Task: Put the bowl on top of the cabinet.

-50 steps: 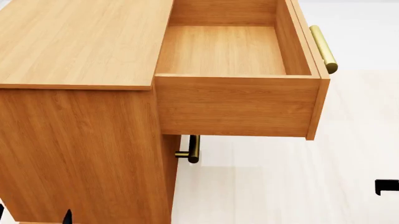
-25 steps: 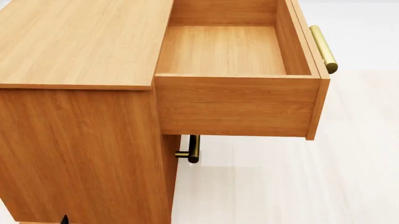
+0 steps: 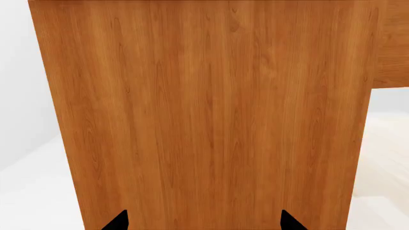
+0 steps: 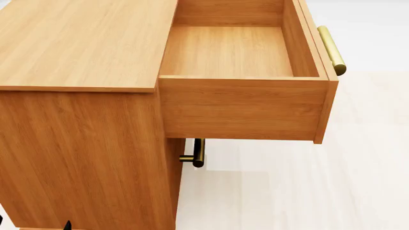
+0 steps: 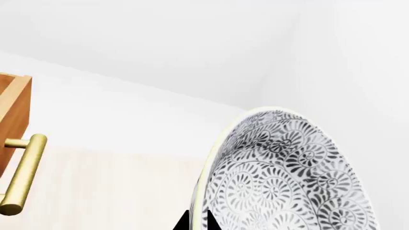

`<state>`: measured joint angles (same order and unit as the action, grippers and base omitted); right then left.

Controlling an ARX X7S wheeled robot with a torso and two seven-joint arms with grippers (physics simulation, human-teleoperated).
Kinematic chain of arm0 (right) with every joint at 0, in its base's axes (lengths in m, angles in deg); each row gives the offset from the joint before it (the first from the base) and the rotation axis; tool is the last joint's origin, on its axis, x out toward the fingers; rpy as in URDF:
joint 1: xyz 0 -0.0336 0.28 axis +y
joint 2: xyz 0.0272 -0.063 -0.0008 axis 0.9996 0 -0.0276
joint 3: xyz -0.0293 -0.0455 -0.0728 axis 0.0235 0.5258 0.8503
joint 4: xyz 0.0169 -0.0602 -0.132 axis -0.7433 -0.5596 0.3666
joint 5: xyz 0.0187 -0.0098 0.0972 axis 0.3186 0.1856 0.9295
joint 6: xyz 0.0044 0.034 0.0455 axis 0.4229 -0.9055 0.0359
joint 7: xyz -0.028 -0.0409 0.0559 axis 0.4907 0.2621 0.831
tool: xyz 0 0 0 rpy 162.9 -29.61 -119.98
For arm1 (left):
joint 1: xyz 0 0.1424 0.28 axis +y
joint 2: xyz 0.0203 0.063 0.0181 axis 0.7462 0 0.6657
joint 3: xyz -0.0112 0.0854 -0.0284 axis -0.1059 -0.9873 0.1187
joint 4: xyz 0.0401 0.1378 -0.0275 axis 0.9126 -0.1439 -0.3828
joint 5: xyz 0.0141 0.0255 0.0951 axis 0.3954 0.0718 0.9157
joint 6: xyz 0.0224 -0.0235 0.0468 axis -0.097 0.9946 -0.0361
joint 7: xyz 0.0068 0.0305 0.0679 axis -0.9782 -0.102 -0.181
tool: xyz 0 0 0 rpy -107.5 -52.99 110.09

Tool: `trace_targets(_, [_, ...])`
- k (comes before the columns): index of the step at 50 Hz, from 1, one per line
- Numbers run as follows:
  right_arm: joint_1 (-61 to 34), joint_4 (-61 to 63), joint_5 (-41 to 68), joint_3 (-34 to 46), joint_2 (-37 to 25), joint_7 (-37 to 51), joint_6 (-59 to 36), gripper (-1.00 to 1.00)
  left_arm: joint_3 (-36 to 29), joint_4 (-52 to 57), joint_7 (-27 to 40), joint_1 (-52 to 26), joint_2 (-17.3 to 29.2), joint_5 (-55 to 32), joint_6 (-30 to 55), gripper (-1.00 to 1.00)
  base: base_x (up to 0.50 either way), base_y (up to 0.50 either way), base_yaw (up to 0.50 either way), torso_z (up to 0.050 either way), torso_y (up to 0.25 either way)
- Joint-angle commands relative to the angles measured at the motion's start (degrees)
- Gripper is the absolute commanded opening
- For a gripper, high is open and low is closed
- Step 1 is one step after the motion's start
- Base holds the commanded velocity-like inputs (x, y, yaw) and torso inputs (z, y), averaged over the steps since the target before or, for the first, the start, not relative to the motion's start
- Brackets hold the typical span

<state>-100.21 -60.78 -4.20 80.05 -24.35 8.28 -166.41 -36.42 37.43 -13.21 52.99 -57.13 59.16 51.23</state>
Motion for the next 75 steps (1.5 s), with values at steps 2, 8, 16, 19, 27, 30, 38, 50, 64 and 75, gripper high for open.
trace_targets(2, [-18.5, -5.4, 2.0, 13.0, 4.1, 1.9, -0.6, -1.00, 0.3, -2.3, -0.4, -1.8, 0.1, -0.6, 0.2, 1.00, 0.00, 0.00, 0.00, 0.000, 0.000])
trace_targets(8, [-24.7, -8.7, 0.1, 17.7, 8.0, -0.7, -0.2, -1.00, 0.0, -2.9, -0.5, -2.3, 0.1, -0.6, 0.3, 1.00, 0.00, 0.00, 0.00, 0.000, 0.000])
trace_targets(16, [-31.2, -12.5, -2.9, 22.4, 13.0, -5.1, 0.9, -1.00, 0.3, -2.1, -0.3, -1.9, 0.4, -1.0, 0.3, 1.00, 0.00, 0.00, 0.00, 0.000, 0.001])
trace_targets(19, [-32.5, -13.1, -3.4, 23.3, 13.9, -5.8, 0.9, -1.00, 0.6, -1.9, -0.3, -1.9, 0.6, -1.4, 0.4, 1.00, 0.00, 0.00, 0.00, 0.000, 0.000])
trace_targets(27, [-36.0, -15.4, -7.7, 24.7, 18.3, -10.9, 1.1, -1.00, 0.5, -1.6, 0.0, -1.5, 0.7, -1.4, 0.4, 1.00, 0.00, 0.00, 0.00, 0.000, 0.000])
trace_targets(30, [-36.3, -15.8, -13.0, 23.5, 20.6, -15.1, -0.4, -1.00, 0.4, -1.4, 0.0, -1.4, 0.7, -1.3, 0.4, 1.00, 0.00, 0.00, 0.00, 0.000, 0.000])
trace_targets(38, [-36.4, -16.4, -28.7, 21.8, 25.9, -28.4, -1.4, -1.00, 0.7, -0.9, 0.2, -0.8, 1.0, -1.5, 0.0, 1.00, 0.00, 0.00, 0.00, 0.000, 0.001])
trace_targets(50, [-36.3, -21.5, -57.7, 20.1, 36.8, -52.5, -1.3, -1.00, 1.1, -0.4, 0.4, -0.5, 1.4, -1.9, -0.2, 1.00, 0.00, 0.00, 0.00, 0.000, 0.000])
trace_targets(64, [-35.4, -36.5, -76.4, 15.7, 49.2, -68.0, 9.1, -1.00, 1.8, 0.5, 0.7, -0.1, 1.9, -2.8, -0.2, 1.00, 0.00, 0.00, 0.00, 0.000, 0.001])
trace_targets(75, [-35.1, -41.3, -73.4, 16.2, 55.9, -68.4, 15.3, -1.00, 1.4, 0.0, 0.4, -0.3, 2.1, -2.7, -0.5, 1.00, 0.00, 0.00, 0.00, 0.000, 0.000])
